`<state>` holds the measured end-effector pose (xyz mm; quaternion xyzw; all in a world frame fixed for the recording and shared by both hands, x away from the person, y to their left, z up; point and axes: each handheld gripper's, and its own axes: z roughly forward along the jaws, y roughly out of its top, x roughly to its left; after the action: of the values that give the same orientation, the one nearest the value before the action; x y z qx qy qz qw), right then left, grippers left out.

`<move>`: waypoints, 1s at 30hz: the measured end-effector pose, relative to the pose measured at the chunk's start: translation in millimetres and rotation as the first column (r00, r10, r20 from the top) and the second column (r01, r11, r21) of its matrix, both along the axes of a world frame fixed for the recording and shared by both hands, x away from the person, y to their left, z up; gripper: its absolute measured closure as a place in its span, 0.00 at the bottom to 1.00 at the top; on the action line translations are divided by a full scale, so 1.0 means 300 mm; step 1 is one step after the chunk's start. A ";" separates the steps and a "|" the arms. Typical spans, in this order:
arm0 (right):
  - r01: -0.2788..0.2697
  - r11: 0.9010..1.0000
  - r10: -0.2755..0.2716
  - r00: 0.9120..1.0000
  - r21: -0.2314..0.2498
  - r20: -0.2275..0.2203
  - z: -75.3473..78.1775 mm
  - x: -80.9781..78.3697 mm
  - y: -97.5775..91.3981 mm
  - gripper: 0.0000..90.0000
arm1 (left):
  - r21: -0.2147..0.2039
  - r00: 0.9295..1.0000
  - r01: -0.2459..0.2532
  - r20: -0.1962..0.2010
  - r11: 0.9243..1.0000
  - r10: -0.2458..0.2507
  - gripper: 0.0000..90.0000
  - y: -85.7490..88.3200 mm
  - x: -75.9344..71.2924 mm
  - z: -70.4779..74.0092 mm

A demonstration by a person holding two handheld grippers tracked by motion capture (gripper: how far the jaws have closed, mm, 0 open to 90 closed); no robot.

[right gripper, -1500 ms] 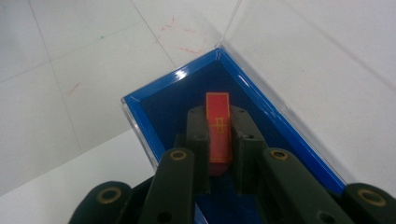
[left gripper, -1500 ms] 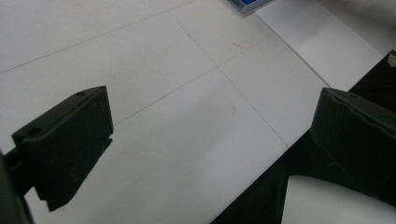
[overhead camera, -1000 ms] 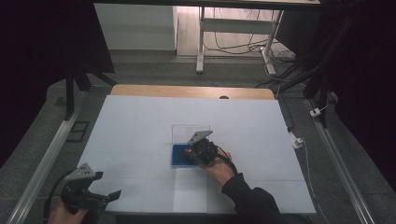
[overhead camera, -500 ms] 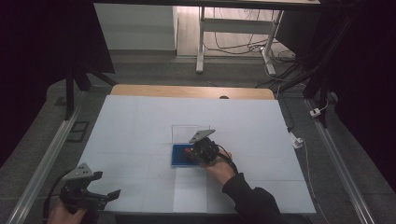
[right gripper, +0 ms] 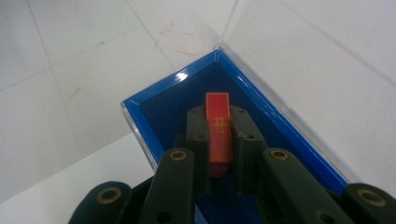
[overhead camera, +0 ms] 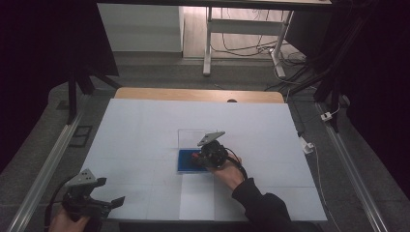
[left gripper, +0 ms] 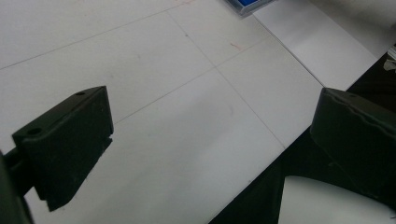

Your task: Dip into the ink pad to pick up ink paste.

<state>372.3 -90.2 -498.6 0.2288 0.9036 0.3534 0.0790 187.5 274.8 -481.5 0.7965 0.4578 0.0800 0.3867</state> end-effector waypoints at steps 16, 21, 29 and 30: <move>-0.048 0.997 0.048 0.999 0.055 0.002 0.067 -0.025 -0.035 0.89 | 0.001 1.000 0.000 0.001 1.000 0.000 0.00 0.001 -0.002 0.000; -0.053 0.997 0.053 0.999 0.056 0.008 0.089 -0.039 -0.046 0.89 | 0.001 1.000 0.001 0.002 1.000 -0.001 0.00 0.001 -0.002 0.000; -0.100 0.995 0.100 0.995 0.025 0.030 0.102 -0.065 -0.067 0.89 | 0.000 1.000 0.004 0.004 1.000 -0.004 0.00 0.001 -0.003 0.000; -0.103 0.995 0.103 0.994 0.016 0.038 0.102 -0.070 -0.072 0.89 | 0.003 1.000 0.007 0.005 1.000 -0.007 0.00 0.000 -0.003 0.001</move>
<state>351.4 -111.8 -467.8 0.1759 0.9095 0.3691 0.0753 186.6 274.7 -481.3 0.7986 0.4538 0.0812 0.3870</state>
